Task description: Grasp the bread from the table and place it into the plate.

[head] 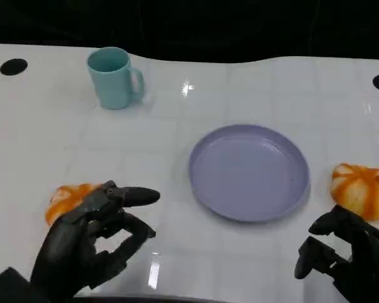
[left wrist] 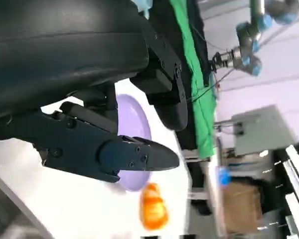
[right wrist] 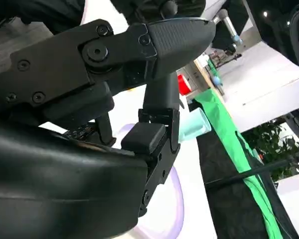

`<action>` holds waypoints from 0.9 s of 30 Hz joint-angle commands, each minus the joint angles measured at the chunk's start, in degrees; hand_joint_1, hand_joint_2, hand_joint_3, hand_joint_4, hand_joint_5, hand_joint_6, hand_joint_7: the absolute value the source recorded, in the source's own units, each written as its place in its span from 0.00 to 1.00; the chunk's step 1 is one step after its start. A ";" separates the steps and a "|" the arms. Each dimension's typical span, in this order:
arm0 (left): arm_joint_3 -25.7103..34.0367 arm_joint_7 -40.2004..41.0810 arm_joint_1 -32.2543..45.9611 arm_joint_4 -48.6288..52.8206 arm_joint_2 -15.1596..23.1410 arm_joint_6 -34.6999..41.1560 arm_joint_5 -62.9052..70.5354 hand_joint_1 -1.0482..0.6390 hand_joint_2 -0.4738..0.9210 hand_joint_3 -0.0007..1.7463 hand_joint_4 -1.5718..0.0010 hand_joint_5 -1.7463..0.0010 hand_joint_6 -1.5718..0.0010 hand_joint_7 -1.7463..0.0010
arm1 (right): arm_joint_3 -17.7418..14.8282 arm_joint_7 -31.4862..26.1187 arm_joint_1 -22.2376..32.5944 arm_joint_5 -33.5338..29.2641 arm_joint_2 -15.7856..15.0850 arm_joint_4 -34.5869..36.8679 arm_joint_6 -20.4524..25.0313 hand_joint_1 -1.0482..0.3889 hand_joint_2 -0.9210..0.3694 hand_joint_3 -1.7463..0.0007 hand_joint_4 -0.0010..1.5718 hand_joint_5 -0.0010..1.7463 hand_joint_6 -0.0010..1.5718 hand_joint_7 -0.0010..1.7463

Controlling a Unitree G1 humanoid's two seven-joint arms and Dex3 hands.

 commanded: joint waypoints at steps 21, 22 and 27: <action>-3.64 4.39 -0.66 -22.36 20.51 15.68 55.04 0.27 0.97 0.01 0.94 0.97 0.85 1.00 | -0.62 0.50 -0.35 0.30 0.18 0.87 -0.80 0.36 0.00 0.88 0.46 0.89 0.49 0.63; -4.13 3.49 -1.18 -22.51 20.71 16.76 56.31 0.27 0.96 0.01 0.94 0.97 0.85 1.00 | -0.66 0.41 -0.36 0.40 0.19 0.84 -0.62 0.36 0.00 0.88 0.46 0.89 0.48 0.63; -6.20 -0.38 -4.49 -20.54 21.87 20.31 58.33 0.31 0.95 0.00 0.95 0.98 0.87 1.00 | -0.62 0.38 -0.37 0.03 0.02 0.81 -0.80 0.36 0.00 0.89 0.46 0.89 0.49 0.63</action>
